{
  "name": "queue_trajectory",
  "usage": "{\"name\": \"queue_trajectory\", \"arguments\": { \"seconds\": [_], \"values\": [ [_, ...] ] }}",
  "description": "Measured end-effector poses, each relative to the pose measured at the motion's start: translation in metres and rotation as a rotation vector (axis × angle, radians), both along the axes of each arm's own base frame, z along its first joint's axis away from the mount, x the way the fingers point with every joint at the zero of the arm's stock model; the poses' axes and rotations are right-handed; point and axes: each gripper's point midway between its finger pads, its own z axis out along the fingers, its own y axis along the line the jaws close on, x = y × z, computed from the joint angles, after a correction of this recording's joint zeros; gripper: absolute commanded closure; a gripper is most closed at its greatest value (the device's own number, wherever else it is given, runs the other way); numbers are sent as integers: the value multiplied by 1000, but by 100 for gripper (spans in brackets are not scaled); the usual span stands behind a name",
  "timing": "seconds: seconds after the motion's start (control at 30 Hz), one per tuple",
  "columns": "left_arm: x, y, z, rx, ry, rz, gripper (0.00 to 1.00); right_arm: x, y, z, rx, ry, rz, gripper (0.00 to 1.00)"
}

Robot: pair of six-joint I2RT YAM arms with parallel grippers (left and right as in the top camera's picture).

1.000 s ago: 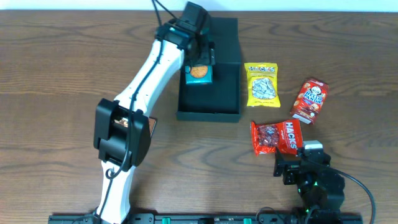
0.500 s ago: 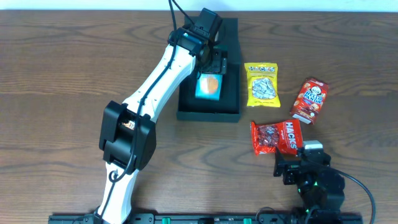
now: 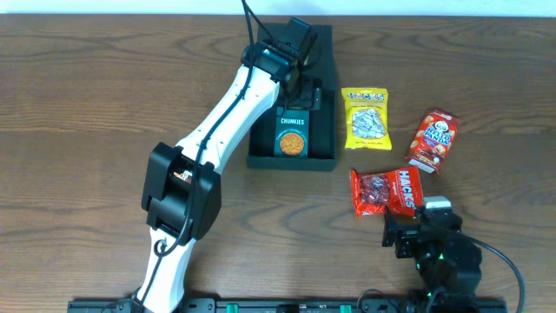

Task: Pack container
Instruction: 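Lift the Chunkies box with the left gripper and carry it into the black box, then lower the Chunkies box upright into the box's left side and release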

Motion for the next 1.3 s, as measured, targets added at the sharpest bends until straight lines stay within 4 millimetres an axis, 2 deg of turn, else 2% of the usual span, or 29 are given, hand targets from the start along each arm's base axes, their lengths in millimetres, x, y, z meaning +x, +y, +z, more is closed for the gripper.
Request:
{"name": "queue_trajectory", "arguments": {
  "seconds": [0.13,0.17,0.2,0.3,0.33,0.4,0.7,0.77,0.93,1.0,1.3],
  "values": [
    [5,0,1,7,-27,-4,15,0,0,0,0,0,0,1],
    [5,1,1,12,-29,-5,19,0,0,0,0,0,0,1],
    [5,1,1,15,-30,-9,27,0,0,0,0,0,0,1],
    [3,-3,2,5,-32,-59,74,0,0,0,0,0,0,1],
    [2,-5,2,2,-34,-80,83,0,0,0,0,0,0,1],
    [1,-9,3,0,-42,-112,94,0,0,0,0,0,0,1],
    [-3,-27,1,-14,-64,-176,94,0,0,0,0,0,0,1],
    [-5,-29,-9,-22,-37,-186,94,0,0,0,0,0,0,1],
    [-13,-36,-57,-25,72,-216,94,0,0,0,0,0,0,1],
    [-16,-37,-70,-24,102,-220,94,0,0,0,0,0,0,1],
    [-22,-44,-68,-61,113,-273,94,0,0,0,0,0,0,1]
  ]
}}
